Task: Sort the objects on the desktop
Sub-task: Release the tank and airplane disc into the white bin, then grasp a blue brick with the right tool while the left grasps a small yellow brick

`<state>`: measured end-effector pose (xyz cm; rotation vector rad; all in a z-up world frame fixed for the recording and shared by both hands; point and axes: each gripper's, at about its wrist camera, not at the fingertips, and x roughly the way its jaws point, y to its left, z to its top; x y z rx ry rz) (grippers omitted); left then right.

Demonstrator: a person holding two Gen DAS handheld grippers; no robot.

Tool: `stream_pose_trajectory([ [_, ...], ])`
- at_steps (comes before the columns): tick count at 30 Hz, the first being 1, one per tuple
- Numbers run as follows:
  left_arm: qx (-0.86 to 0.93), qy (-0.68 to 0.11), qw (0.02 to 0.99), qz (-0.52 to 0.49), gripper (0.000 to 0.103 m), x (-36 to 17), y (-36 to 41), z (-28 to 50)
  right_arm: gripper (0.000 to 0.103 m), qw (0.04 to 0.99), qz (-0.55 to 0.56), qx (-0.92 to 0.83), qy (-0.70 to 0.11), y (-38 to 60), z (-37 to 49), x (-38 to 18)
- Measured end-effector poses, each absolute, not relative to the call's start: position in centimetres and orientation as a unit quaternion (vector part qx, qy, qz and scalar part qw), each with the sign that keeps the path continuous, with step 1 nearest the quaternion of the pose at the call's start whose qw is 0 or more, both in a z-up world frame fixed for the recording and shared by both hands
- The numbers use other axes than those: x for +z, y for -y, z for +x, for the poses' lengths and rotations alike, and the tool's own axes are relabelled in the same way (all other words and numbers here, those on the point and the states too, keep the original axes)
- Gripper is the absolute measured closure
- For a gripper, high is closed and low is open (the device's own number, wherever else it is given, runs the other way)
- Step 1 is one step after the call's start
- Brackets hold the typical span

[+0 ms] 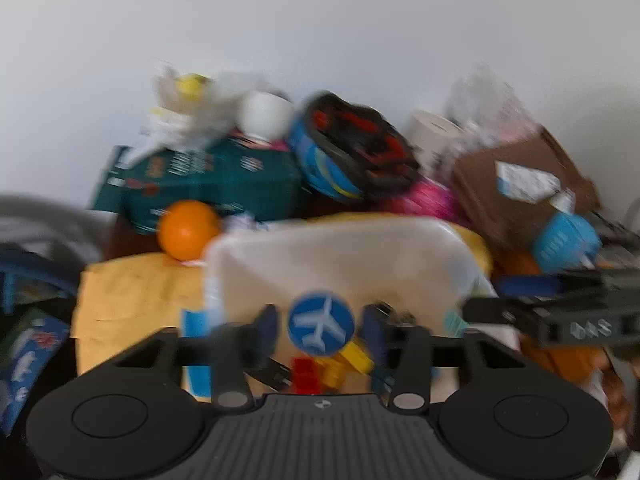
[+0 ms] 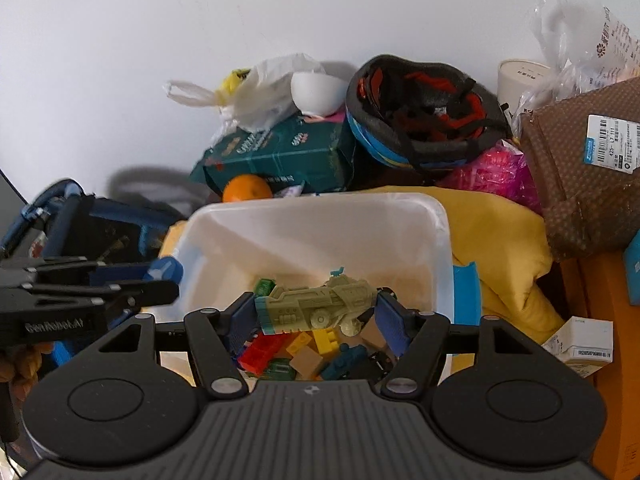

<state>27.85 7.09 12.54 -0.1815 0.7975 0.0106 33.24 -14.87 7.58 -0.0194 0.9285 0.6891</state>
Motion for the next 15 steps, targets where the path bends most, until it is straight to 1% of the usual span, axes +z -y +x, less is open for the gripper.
stream_pose_trajectory([
  [1,0.014,-0.375,0.923,-0.088,0.038,12.5,-7.1,27.4,0.023,0.841,-0.015,0.32,-0.436,14.7,33.2,7.6],
  [2,0.013,-0.365,0.927,-0.089,0.038,12.4,-7.0,26.8,0.018,0.845,-0.019,0.318,-0.43,14.7,33.1,7.6],
  [7,-0.024,-0.338,0.938,-0.066,0.038,10.0,-5.3,21.6,0.018,0.852,-0.025,0.334,-0.402,15.9,30.8,7.2],
  [10,-0.043,-0.334,0.941,-0.044,0.038,6.5,-3.3,17.1,0.018,0.86,-0.031,0.353,-0.366,17.6,27.0,6.5],
  [13,-0.053,-0.36,0.931,-0.021,0.038,2.0,-1.4,14.2,0.019,0.864,-0.053,0.36,-0.348,19.3,22.4,3.5],
  [15,-0.055,-0.385,0.921,-0.005,0.038,-0.8,-0.6,13.3,0.021,0.864,-0.077,0.352,-0.353,19.9,20.1,0.5],
])
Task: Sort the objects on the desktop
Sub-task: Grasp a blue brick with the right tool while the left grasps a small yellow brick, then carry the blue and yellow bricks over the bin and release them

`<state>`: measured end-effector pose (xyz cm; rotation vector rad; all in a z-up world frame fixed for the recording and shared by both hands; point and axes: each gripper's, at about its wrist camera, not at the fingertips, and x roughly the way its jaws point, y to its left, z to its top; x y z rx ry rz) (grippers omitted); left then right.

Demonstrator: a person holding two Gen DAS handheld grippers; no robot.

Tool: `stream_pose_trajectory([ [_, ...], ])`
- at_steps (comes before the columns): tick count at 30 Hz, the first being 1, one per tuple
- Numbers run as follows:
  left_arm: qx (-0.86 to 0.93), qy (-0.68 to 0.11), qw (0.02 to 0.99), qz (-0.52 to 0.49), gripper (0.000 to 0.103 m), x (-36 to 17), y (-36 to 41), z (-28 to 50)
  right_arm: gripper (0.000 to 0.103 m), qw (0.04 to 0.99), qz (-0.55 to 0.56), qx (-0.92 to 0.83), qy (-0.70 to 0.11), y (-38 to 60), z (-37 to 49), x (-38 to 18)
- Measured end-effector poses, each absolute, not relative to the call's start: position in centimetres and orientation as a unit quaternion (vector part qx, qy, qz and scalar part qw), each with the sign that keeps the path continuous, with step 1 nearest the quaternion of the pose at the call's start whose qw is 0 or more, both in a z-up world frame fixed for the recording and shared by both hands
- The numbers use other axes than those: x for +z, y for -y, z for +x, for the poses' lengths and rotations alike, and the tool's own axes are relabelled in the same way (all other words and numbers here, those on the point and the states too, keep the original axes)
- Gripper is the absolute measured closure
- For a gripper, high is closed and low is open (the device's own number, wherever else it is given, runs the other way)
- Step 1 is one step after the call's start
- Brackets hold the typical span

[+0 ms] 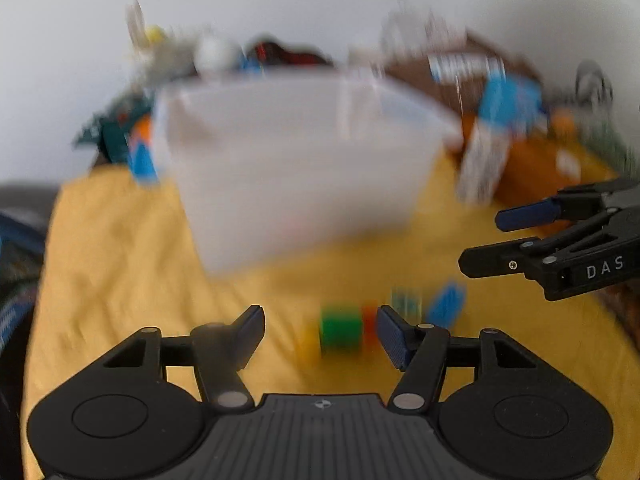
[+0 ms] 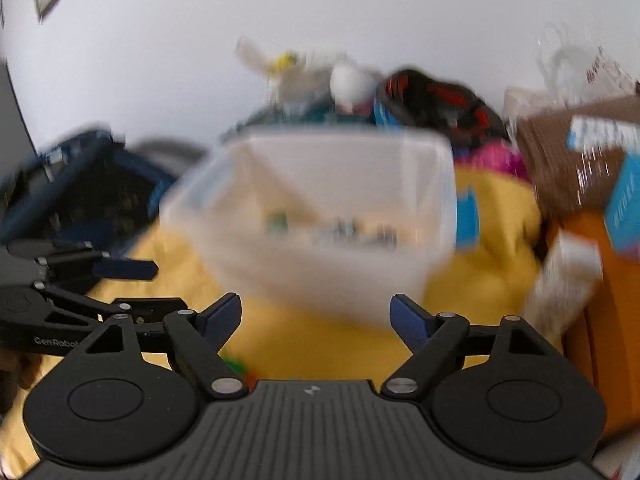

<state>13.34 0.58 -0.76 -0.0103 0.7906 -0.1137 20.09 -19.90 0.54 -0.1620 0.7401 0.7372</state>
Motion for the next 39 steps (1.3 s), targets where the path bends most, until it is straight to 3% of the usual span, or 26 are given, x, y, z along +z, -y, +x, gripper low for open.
stream_pose_trajectory([
  [5,-0.023,-0.41,0.912,0.012,0.044,-4.0,-0.9,14.2,0.028,0.844,-0.102,0.321,-0.417,20.2,18.3,-5.8],
  [13,-0.032,-0.421,0.906,0.025,0.051,-5.5,-0.6,16.6,0.028,0.843,-0.122,0.31,-0.422,19.0,19.4,-7.9],
  [17,-0.048,-0.422,0.905,0.018,0.077,-5.6,-0.7,17.0,0.031,0.837,-0.141,0.312,-0.426,18.4,19.6,-8.9],
  [18,-0.054,-0.422,0.905,0.019,0.083,-5.5,-0.7,16.9,0.046,0.834,-0.138,0.315,-0.431,18.4,19.7,-9.0],
  [39,-0.065,-0.381,0.922,-0.001,0.086,-2.7,-2.9,13.8,0.049,0.849,-0.069,0.321,-0.413,25.0,17.2,-8.1],
])
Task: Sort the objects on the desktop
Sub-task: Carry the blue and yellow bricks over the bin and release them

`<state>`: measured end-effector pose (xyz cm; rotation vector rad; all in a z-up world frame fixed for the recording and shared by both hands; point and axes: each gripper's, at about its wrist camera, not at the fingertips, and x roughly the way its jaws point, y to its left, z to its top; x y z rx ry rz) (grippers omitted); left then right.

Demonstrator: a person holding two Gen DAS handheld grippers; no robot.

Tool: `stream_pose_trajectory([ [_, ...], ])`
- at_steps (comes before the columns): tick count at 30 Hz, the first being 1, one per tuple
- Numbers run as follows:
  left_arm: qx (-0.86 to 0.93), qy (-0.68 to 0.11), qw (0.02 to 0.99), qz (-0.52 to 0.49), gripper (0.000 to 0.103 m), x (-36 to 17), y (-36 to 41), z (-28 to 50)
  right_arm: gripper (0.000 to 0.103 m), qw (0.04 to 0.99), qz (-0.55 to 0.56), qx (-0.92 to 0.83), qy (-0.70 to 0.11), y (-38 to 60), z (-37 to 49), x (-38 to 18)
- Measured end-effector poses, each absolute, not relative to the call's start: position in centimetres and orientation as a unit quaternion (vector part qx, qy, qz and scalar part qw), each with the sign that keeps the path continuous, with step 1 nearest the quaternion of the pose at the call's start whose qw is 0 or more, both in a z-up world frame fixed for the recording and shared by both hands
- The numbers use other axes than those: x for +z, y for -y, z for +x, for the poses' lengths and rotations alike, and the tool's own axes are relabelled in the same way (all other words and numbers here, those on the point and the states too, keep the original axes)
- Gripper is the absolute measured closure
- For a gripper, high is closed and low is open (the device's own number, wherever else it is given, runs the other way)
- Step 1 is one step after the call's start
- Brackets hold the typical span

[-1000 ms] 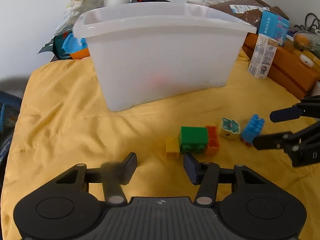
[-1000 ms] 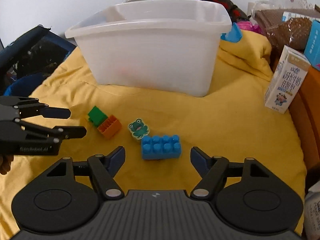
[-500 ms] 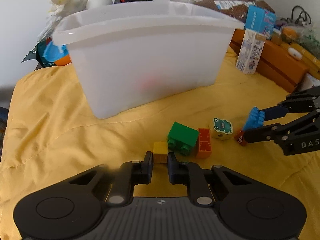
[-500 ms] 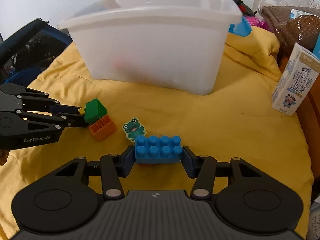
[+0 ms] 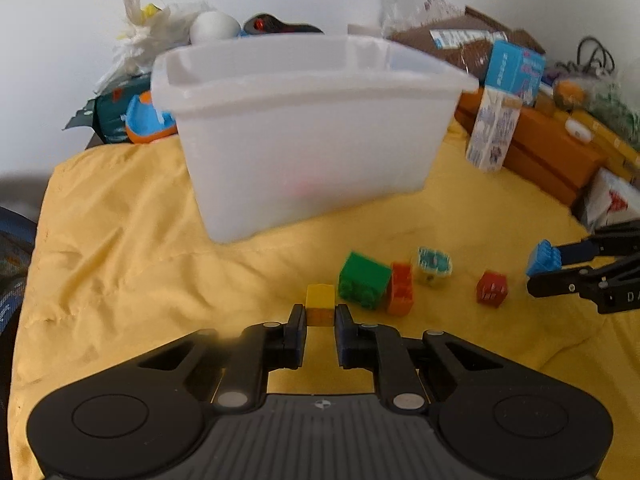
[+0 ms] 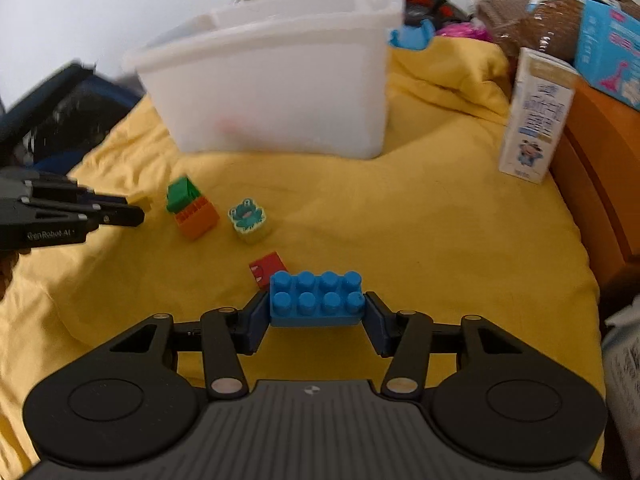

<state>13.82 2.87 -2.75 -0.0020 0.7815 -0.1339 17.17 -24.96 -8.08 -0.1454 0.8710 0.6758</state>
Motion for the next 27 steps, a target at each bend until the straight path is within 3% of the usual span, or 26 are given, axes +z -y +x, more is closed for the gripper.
stream_pose_trajectory([
  [5,-0.061,-0.338,0.939,-0.018,0.086,1.7,-3.3,14.3,0.049,0.861,-0.051,0.324,-0.389,24.8,17.1,-5.4],
  [13,-0.059,-0.306,0.95,-0.029,0.086,10.0,-4.9,18.4,0.049,0.877,-0.026,0.356,-0.321,20.9,22.1,3.4],
  [20,-0.044,-0.334,0.941,-0.034,0.086,13.0,-6.7,23.9,0.049,0.866,-0.013,0.353,-0.353,17.4,29.1,8.3],
  [27,-0.047,-0.367,0.928,-0.043,0.085,13.2,-7.2,27.3,0.049,0.854,-0.04,0.34,-0.393,15.4,31.7,8.2],
])
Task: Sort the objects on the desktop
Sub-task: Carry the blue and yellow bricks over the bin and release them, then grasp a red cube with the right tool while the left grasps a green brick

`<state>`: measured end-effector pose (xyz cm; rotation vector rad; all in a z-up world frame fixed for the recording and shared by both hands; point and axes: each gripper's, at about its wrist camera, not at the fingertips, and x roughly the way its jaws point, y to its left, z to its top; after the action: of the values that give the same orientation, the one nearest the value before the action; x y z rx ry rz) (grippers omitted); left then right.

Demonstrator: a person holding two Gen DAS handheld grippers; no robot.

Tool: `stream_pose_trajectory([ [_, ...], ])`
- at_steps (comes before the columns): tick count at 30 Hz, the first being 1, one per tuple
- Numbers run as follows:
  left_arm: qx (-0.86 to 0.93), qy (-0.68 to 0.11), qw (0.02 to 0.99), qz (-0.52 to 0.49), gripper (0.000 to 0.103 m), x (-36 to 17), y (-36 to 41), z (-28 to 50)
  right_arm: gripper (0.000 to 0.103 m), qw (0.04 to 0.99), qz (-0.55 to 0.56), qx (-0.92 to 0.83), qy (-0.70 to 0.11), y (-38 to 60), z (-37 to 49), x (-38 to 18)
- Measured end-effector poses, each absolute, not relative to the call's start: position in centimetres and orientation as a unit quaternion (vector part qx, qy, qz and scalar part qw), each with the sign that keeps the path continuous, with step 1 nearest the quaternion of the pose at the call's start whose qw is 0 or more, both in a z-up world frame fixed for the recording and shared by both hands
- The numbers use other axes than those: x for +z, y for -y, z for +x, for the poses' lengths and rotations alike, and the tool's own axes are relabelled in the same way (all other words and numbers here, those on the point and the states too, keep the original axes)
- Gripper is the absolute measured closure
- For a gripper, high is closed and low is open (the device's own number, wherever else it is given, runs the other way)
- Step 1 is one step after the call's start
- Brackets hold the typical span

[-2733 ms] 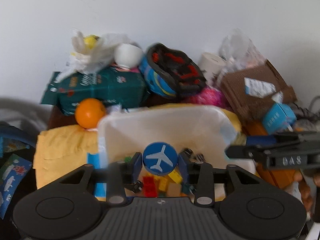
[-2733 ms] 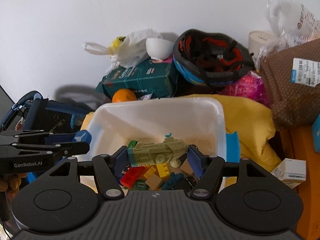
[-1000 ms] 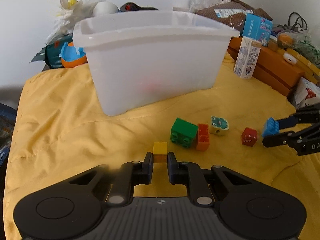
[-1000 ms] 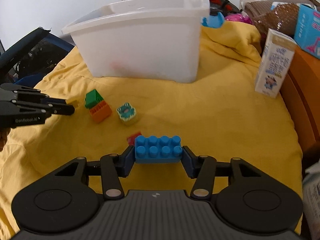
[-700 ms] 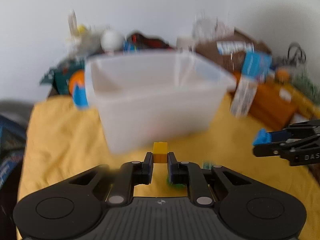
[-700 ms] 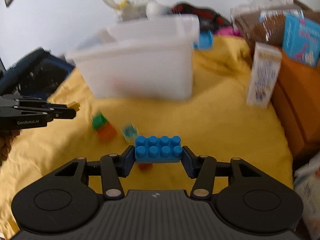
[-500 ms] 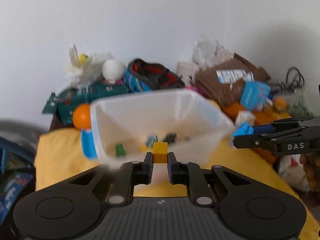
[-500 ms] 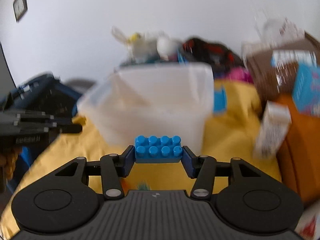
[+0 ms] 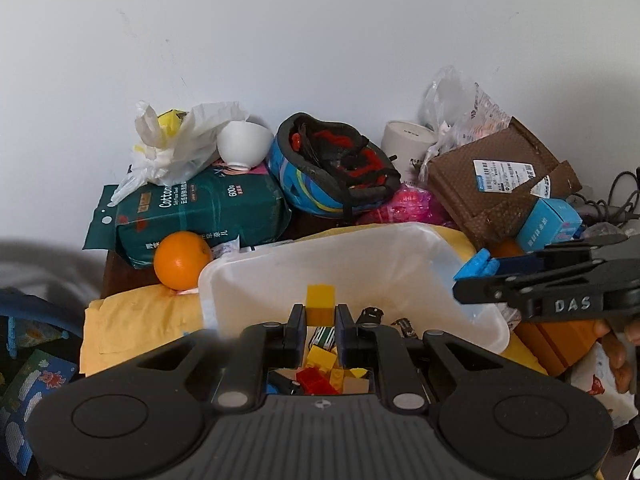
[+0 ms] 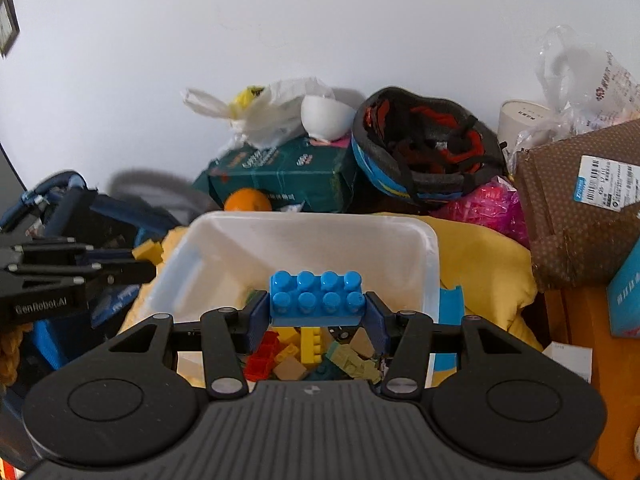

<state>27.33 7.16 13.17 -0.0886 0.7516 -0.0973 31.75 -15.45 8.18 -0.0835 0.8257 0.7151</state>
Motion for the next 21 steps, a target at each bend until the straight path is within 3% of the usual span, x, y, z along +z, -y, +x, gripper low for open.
stream_pose_trajectory([
  [1,-0.046,-0.366,0.928,-0.043,0.083,13.2,-7.1,27.5,0.049,0.853,-0.043,0.339,-0.395,15.3,32.0,8.0],
  [2,-0.042,-0.365,0.929,-0.043,0.071,13.3,-7.0,27.6,0.048,0.852,-0.043,0.337,-0.399,15.0,32.3,7.9],
  [3,-0.036,-0.362,0.93,-0.046,0.061,13.3,-6.9,27.6,0.044,0.851,-0.043,0.334,-0.402,15.1,32.3,7.9],
  [4,-0.028,-0.354,0.934,-0.048,0.045,13.3,-6.9,27.3,0.037,0.85,-0.045,0.333,-0.406,14.9,32.4,7.8],
  [5,-0.025,-0.345,0.937,-0.046,0.041,13.3,-6.9,27.0,0.027,0.851,-0.048,0.333,-0.403,14.8,32.5,7.8],
  [11,-0.059,-0.311,0.948,-0.037,0.041,10.8,-5.5,22.0,0.026,0.861,-0.043,0.354,-0.364,16.0,30.0,7.9],
  [17,-0.083,-0.324,0.942,-0.011,0.041,3.0,-2.3,15.1,0.026,0.852,-0.06,0.395,-0.337,19.2,21.5,4.1],
  [20,-0.088,-0.363,0.927,0.023,0.045,-1.0,-1.0,14.2,0.03,0.838,-0.098,0.382,-0.377,20.2,18.3,-1.0],
  [21,-0.084,-0.37,0.925,0.035,0.046,-1.9,-0.8,14.2,0.039,0.829,-0.11,0.38,-0.395,20.4,17.6,-2.7],
])
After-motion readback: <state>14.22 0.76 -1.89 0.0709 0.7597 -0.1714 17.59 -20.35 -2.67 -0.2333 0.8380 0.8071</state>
